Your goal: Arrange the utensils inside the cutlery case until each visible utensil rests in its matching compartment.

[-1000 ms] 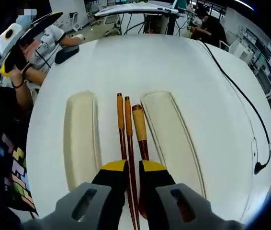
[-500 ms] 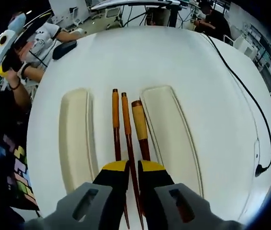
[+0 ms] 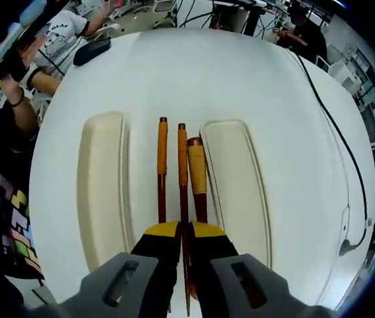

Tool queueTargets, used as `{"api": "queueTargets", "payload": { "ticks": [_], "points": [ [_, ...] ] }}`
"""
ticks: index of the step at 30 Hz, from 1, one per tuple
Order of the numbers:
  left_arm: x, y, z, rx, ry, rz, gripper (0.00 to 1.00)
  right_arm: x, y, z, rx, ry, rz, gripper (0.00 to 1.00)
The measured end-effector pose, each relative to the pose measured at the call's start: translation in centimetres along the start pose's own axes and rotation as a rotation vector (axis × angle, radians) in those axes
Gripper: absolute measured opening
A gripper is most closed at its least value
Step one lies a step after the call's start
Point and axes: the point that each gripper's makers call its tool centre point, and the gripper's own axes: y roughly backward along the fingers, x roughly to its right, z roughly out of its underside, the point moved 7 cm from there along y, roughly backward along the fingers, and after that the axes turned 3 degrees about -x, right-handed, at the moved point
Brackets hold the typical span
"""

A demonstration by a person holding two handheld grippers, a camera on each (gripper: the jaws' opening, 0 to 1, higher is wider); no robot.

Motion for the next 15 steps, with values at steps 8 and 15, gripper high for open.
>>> {"api": "queueTargets", "payload": {
  "ticks": [8, 15],
  "points": [
    [-0.46, -0.52, -0.33, 0.01, -0.005, 0.004, 0.88, 0.43, -0.01, -0.4, 0.018, -0.011, 0.012, 0.02],
    [-0.83, -1.05, -0.03, 0.003, -0.007, 0.031, 0.88, 0.03, -0.18, -0.65, -0.016, 0.018, 0.046, 0.02]
  ]
}}
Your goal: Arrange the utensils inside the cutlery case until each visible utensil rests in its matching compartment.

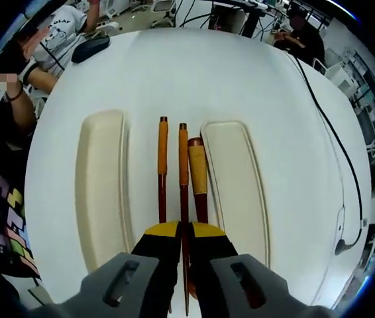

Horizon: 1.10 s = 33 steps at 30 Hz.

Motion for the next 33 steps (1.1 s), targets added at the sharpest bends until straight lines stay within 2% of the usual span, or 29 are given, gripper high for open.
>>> {"api": "queueTargets", "payload": {
  "ticks": [10, 18, 22, 29, 33],
  "points": [
    [-0.4, 0.0, -0.3, 0.013, 0.003, -0.001, 0.88, 0.3, 0.0, 0.0, -0.042, 0.022, 0.017, 0.02],
    [-0.8, -0.3, -0.1, 0.002, 0.002, -0.006, 0.88, 0.6, 0.0, -0.1, -0.022, -0.007, -0.011, 0.02],
    [-0.9, -0.7, 0.3, -0.008, 0.01, -0.004, 0.88, 1.1, 0.2, -0.5, -0.024, -0.005, 0.0, 0.02],
    [-1.3, -0.5, 0.1, -0.01, 0.01, -0.003, 0.88, 1.5, 1.5, -0.9, -0.006, -0.018, -0.005, 0.02],
    [-1.3, -0.5, 0.2, -0.015, 0.011, -0.005, 0.88, 1.5, 2.2, -0.8, 0.0, -0.022, 0.022, 0.02]
  ]
}}
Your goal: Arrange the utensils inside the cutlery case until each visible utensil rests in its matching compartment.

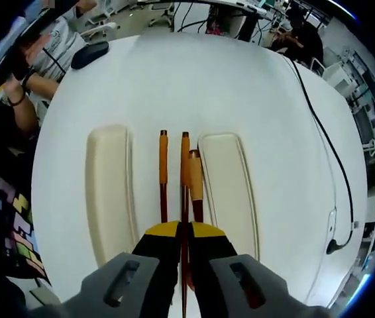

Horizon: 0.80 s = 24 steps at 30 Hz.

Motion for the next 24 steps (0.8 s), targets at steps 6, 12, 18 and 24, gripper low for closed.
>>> {"api": "queueTargets", "payload": {
  "ticks": [6, 12, 18, 24],
  "points": [
    [-0.1, 0.2, 0.0, -0.007, -0.002, 0.003, 0.88, -0.3, 1.2, 0.2, 0.019, -0.008, 0.005, 0.02],
    [-0.2, 0.2, -0.2, -0.006, -0.002, 0.003, 0.88, -0.9, 2.0, 0.2, 0.037, -0.003, 0.01, 0.02],
    [-0.4, 0.0, -0.1, 0.006, 0.025, -0.002, 0.86, -1.6, 2.0, 0.3, 0.036, 0.0, 0.011, 0.02],
    [-0.6, 0.1, 0.0, -0.007, 0.009, -0.013, 0.86, -2.9, 2.8, 0.0, 0.063, 0.016, 0.008, 0.02]
  ]
}}
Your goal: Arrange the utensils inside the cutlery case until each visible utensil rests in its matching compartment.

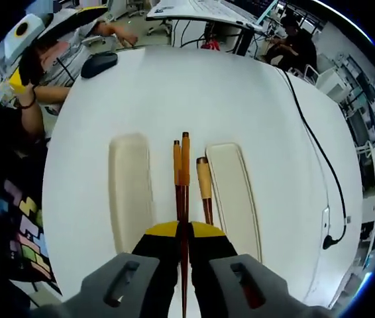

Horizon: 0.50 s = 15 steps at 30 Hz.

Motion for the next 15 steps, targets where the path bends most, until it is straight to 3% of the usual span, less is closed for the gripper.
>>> {"api": "queueTargets", "payload": {
  "ticks": [15],
  "points": [
    [0.6, -0.5, 0.3, -0.012, -0.013, 0.012, 0.86, -3.8, 0.0, 0.2, 0.008, 0.114, -0.027, 0.02]
  ]
}}
